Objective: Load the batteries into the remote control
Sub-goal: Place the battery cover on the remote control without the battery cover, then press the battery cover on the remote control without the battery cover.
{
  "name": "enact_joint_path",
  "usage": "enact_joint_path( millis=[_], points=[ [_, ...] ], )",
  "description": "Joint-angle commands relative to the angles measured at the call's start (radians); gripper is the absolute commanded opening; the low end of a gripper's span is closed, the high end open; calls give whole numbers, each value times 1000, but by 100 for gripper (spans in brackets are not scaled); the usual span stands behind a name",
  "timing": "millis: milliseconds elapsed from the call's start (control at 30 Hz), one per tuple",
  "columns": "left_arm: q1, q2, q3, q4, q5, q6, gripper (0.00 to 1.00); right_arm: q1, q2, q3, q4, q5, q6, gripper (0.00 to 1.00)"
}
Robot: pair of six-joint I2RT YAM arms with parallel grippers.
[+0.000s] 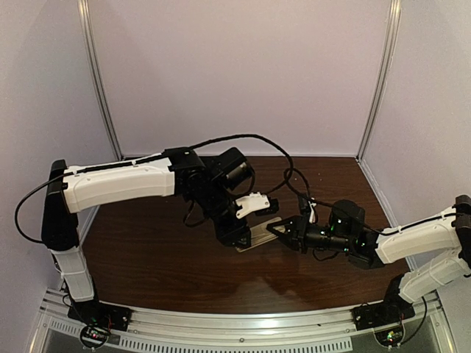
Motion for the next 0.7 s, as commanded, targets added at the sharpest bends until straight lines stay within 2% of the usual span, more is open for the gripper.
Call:
enact_joint_path(
  millis=[0,333,667],
  points=[
    [-7,1,16,-4,-3,14,54,6,-32,-2,87,4,9,0],
    [-8,-22,25,13,-98,-3,69,6,-38,-6,83,3,15,0],
    [2,-61,11,9,-125,2,71,0,-44,-10,77,2,14,0]
  ],
)
